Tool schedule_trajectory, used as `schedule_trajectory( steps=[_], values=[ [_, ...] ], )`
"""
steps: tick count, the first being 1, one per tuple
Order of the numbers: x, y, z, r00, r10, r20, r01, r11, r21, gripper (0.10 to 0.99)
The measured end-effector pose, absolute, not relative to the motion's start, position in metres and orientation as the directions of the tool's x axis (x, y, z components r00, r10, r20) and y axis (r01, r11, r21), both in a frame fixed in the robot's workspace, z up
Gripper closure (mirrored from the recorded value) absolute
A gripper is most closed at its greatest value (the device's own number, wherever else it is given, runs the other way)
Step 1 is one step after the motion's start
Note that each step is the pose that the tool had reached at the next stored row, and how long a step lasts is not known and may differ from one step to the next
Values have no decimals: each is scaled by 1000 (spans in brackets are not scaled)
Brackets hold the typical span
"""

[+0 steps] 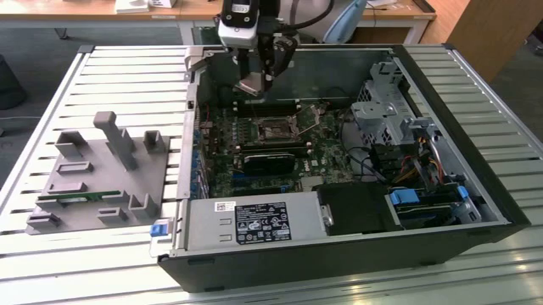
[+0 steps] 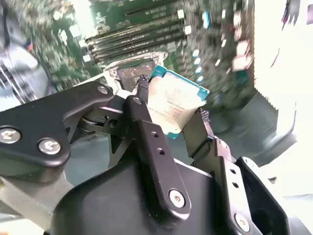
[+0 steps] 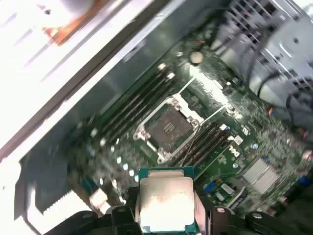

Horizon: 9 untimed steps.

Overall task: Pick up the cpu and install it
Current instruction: 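Place the cpu into insertion slot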

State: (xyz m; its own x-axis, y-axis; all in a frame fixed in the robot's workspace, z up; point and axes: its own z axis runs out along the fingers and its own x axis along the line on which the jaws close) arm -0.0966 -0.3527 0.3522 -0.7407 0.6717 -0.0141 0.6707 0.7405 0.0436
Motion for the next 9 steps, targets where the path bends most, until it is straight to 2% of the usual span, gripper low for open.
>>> schedule_trajectory(
  steps=[4, 9],
  values=[
    [-105, -367, 365, -860, 510, -16, 509, 860, 43, 553],
    [-112, -381, 378, -945, 327, -19, 326, 944, 44, 553]
  ],
)
